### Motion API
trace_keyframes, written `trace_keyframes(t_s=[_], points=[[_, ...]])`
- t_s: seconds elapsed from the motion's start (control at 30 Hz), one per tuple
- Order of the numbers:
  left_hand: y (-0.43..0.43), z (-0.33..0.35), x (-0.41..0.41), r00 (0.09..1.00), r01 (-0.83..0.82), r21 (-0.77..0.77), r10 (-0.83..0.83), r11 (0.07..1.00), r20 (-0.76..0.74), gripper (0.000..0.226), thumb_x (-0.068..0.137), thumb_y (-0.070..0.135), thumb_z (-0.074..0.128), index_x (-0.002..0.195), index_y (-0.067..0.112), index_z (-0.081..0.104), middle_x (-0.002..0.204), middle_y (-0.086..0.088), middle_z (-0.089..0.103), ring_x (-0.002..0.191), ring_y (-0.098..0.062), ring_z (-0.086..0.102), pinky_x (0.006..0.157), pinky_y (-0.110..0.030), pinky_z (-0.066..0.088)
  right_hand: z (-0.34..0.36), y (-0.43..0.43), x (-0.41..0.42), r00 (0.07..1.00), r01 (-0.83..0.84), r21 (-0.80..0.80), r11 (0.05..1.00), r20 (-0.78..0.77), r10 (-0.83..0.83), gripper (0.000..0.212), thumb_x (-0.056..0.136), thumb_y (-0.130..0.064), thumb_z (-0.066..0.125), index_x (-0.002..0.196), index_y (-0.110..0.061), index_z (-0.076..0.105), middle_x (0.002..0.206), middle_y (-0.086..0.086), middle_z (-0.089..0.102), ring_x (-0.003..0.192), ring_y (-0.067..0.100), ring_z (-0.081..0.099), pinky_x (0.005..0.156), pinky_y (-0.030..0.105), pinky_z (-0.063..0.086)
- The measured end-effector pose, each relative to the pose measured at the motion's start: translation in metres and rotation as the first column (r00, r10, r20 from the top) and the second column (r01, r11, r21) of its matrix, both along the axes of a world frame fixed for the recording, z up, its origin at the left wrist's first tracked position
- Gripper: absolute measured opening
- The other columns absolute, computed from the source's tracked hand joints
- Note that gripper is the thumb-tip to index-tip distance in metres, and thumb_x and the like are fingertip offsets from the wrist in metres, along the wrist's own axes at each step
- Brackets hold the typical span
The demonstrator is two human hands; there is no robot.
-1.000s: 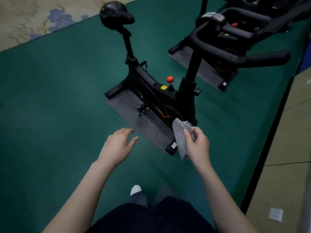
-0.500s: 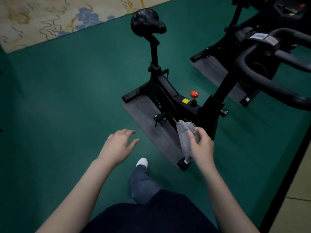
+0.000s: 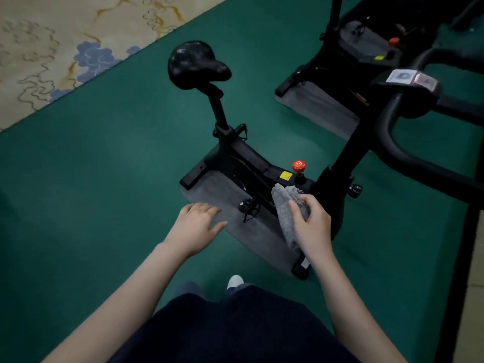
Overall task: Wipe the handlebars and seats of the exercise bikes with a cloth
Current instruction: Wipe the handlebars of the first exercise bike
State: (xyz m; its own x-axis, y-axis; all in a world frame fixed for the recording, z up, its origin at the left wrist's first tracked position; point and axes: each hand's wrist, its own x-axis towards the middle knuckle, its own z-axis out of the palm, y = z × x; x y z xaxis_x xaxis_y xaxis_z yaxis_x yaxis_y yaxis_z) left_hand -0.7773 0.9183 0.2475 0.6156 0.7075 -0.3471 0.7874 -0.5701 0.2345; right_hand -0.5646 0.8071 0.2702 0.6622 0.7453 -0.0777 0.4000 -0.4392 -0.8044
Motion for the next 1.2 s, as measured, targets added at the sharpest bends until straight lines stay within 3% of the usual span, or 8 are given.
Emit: trace_keyframes(t_s=[0.23, 0.37, 0.57, 0.73, 0.83, 0.97, 1.1, 1.2], points=[[0.081, -0.009, 0.030, 0.979, 0.205, -0.058, -0.204, 0.977, 0.024, 0.052, 0.097, 0.053, 0.035, 0.137, 0.021, 0.044, 0.141, 0.002, 0.048, 0.133, -0.017, 0.037, 0.108, -0.034, 0.028, -0.006, 0.030, -0.003, 0.979, 0.204, -0.061, 0.977, -0.010, -0.205, 0.016, 0.095, -0.023, 0.057, 0.102, -0.011, 0.062, 0.096, 0.002, 0.065, 0.089, 0.017, 0.061, 0.078, 0.035, 0.051], [0.136, -0.012, 0.042, 0.931, 0.365, -0.074, -0.365, 0.928, 0.019, 0.052, 0.097, 0.052, 0.035, 0.138, 0.021, 0.042, 0.141, 0.002, 0.046, 0.133, -0.017, 0.038, 0.107, -0.033, 0.029, -0.006, 0.056, -0.017, 0.937, 0.349, -0.065, 0.935, 0.004, -0.349, 0.015, 0.095, -0.024, 0.057, 0.102, -0.012, 0.062, 0.095, 0.000, 0.065, 0.088, 0.016, 0.061, 0.075, 0.030, 0.049], [0.215, -0.003, 0.074, 0.821, 0.570, -0.052, -0.567, 0.820, 0.070, 0.050, 0.097, 0.050, 0.038, 0.138, 0.021, 0.043, 0.139, 0.002, 0.048, 0.129, -0.018, 0.041, 0.105, -0.033, 0.032, 0.007, 0.091, -0.047, 0.765, 0.644, 0.001, 0.765, 0.021, -0.643, 0.009, 0.094, -0.021, 0.059, 0.099, -0.015, 0.062, 0.093, -0.001, 0.066, 0.088, 0.015, 0.062, 0.074, 0.028, 0.048], [0.237, 0.010, 0.116, 0.715, 0.690, 0.000, -0.680, 0.724, 0.163, 0.049, 0.096, 0.049, 0.040, 0.136, 0.021, 0.046, 0.136, 0.005, 0.050, 0.126, -0.016, 0.044, 0.102, -0.032, 0.034, 0.026, 0.099, -0.062, 0.599, 0.799, 0.047, 0.599, 0.018, -0.800, 0.022, 0.095, -0.022, 0.058, 0.109, -0.007, 0.063, 0.104, 0.003, 0.066, 0.098, 0.017, 0.061, 0.086, 0.034, 0.050], [0.232, 0.018, 0.141, 0.630, 0.759, 0.024, -0.743, 0.651, 0.225, 0.047, 0.096, 0.049, 0.041, 0.135, 0.022, 0.047, 0.133, 0.006, 0.052, 0.124, -0.016, 0.045, 0.101, -0.032, 0.036, 0.039, 0.094, -0.064, 0.508, 0.857, 0.098, 0.505, 0.002, -0.862, 0.019, 0.094, -0.021, 0.058, 0.107, -0.009, 0.065, 0.102, 0.000, 0.066, 0.098, 0.013, 0.061, 0.087, 0.029, 0.049], [0.217, 0.027, 0.175, 0.538, 0.817, 0.055, -0.794, 0.574, 0.283, 0.047, 0.096, 0.049, 0.041, 0.134, 0.024, 0.048, 0.132, 0.008, 0.052, 0.123, -0.014, 0.046, 0.101, -0.030, 0.036, 0.054, 0.088, -0.059, 0.428, 0.893, 0.168, 0.417, -0.034, -0.903, 0.009, 0.093, -0.022, 0.060, 0.101, -0.024, 0.063, 0.099, -0.009, 0.064, 0.094, -0.001, 0.060, 0.081, 0.022, 0.048], [0.204, 0.038, 0.205, 0.492, 0.833, 0.083, -0.801, 0.547, 0.340, 0.044, 0.095, 0.047, 0.044, 0.132, 0.022, 0.050, 0.129, 0.006, 0.055, 0.120, -0.017, 0.048, 0.098, -0.032, 0.038, 0.068, 0.086, -0.044, 0.418, 0.887, 0.232, 0.399, -0.036, -0.908, 0.009, 0.091, -0.021, 0.061, 0.098, -0.024, 0.066, 0.096, -0.009, 0.066, 0.089, -0.003, 0.061, 0.076, 0.020, 0.052], [0.196, 0.049, 0.222, 0.485, 0.818, 0.107, -0.778, 0.565, 0.400, 0.042, 0.094, 0.044, 0.048, 0.129, 0.021, 0.053, 0.125, 0.004, 0.057, 0.119, -0.019, 0.050, 0.098, -0.034, 0.039, 0.080, 0.084, -0.033, 0.453, 0.863, 0.268, 0.428, -0.036, -0.891, 0.009, 0.091, -0.023, 0.061, 0.097, -0.024, 0.068, 0.094, -0.006, 0.066, 0.090, 0.005, 0.063, 0.080, 0.031, 0.054]])
